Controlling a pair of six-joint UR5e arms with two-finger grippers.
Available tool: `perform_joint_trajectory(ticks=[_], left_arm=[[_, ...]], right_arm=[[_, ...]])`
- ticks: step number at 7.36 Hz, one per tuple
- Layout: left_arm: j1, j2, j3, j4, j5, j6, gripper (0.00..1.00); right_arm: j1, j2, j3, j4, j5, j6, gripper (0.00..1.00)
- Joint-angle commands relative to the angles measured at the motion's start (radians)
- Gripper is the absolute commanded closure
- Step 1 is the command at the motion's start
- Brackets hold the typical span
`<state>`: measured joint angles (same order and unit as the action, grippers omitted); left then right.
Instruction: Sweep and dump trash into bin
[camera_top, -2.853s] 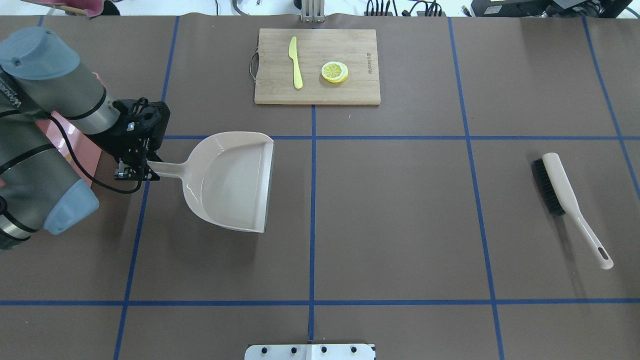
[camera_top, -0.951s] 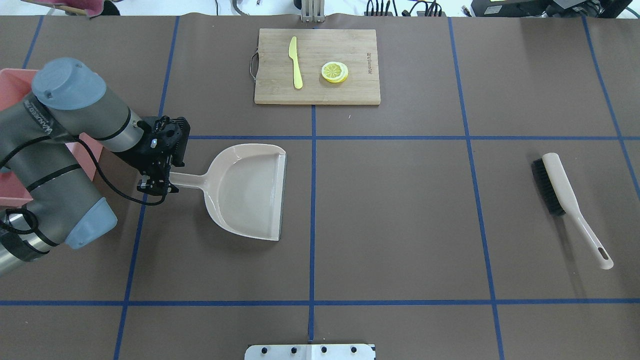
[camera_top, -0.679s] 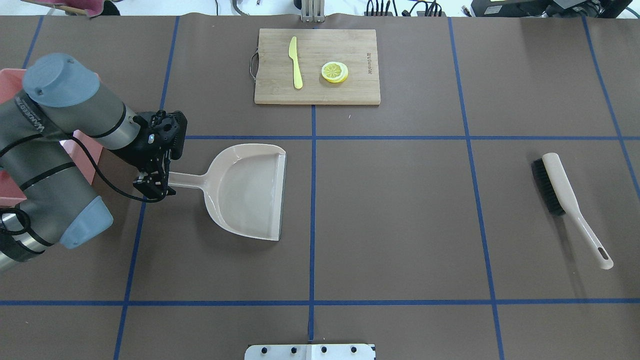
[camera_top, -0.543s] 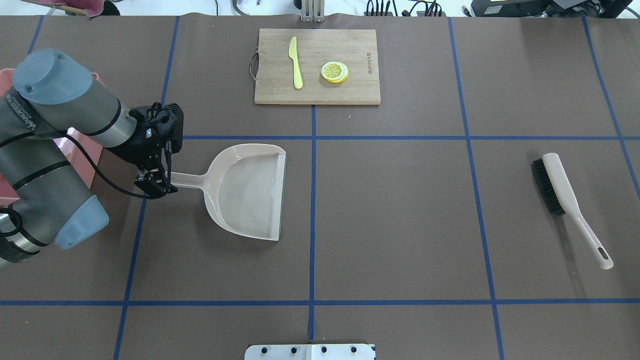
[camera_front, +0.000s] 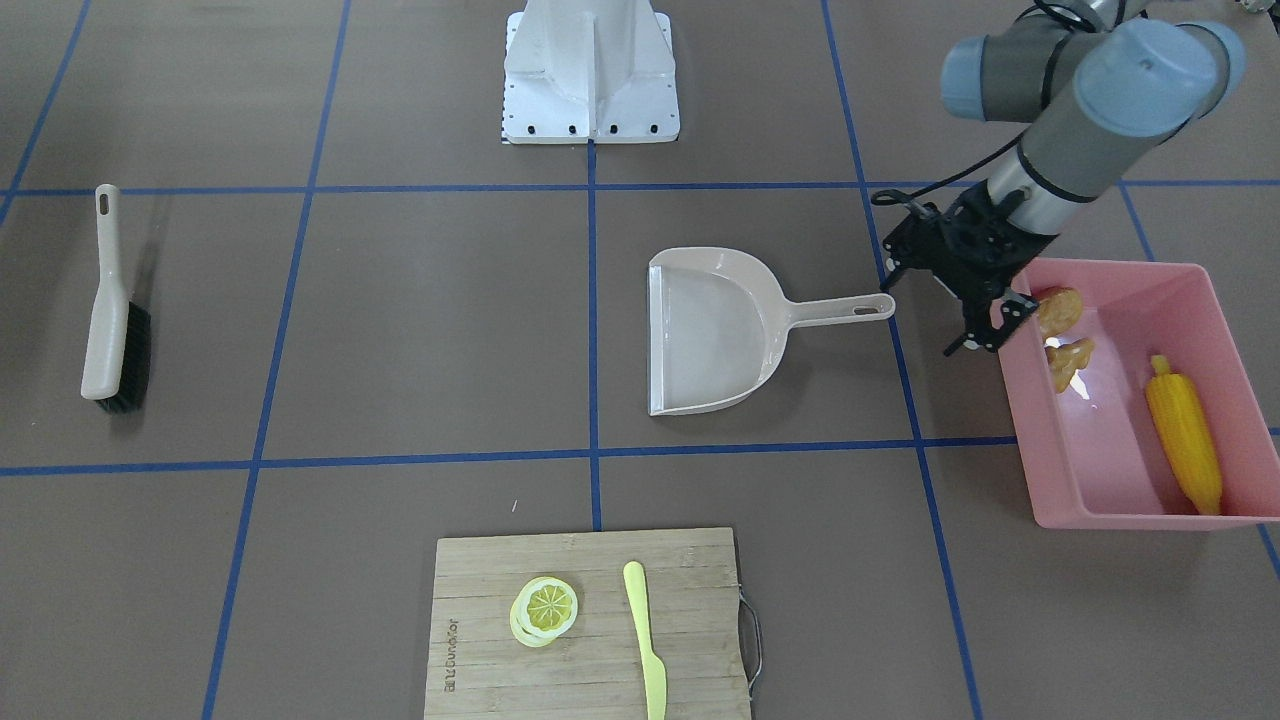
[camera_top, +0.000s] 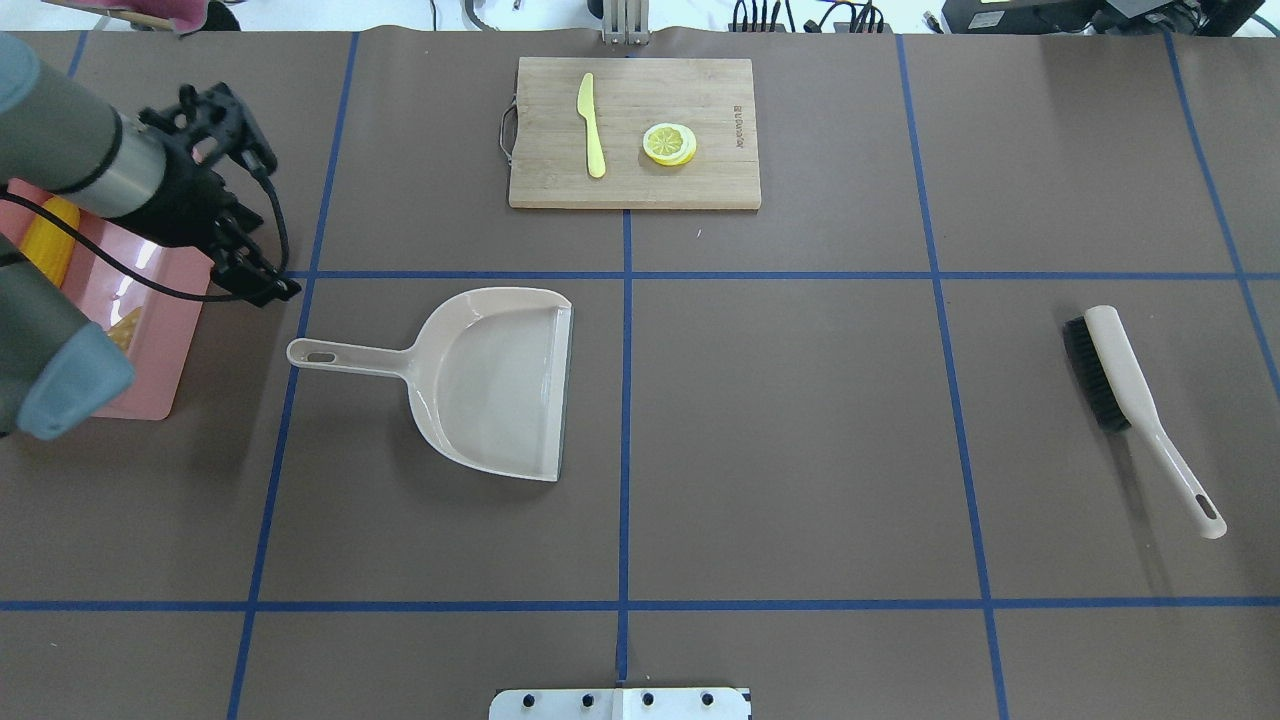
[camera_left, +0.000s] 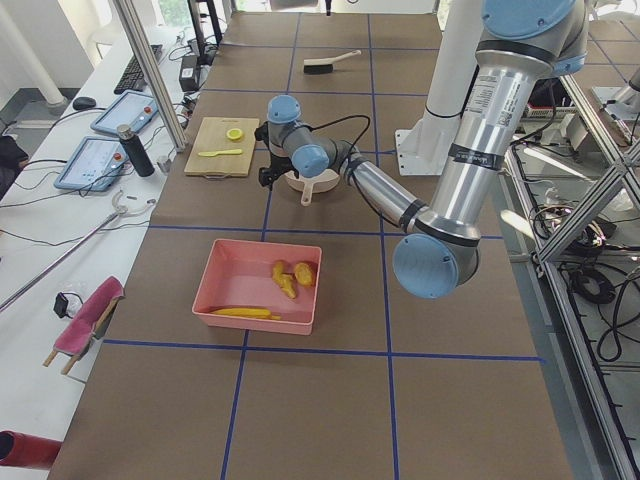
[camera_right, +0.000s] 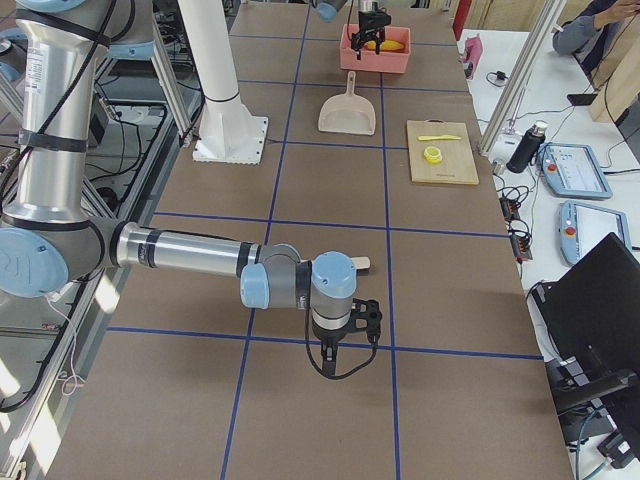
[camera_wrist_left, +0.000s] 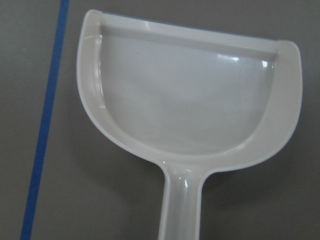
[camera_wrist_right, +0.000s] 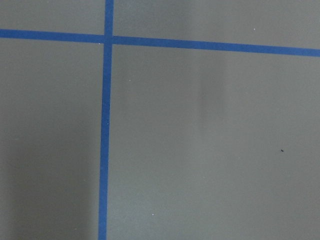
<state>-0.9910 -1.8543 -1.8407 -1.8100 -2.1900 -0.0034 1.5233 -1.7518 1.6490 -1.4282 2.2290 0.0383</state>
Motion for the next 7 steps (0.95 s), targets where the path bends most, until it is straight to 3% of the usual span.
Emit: perform_joint_trajectory(ticks=[1, 4, 7], left_arm=[[-0.2, 0.091, -0.003, 0.036, -0.029, -0.017, 0.02], [-0.473, 0.197, -0.034, 0.358, -0.215, -0.015, 0.02], [-0.651, 0.384, 0.024, 0.414, -0.243, -0.006, 0.02]], right_arm=[[0.0, 0.0, 0.0, 0.0, 0.0, -0.001, 0.0], [0.0, 0.0, -0.003, 0.0, 0.0, -0.002, 0.0], [0.0, 0.0, -0.008, 0.0, -0.002, -0.002, 0.0]])
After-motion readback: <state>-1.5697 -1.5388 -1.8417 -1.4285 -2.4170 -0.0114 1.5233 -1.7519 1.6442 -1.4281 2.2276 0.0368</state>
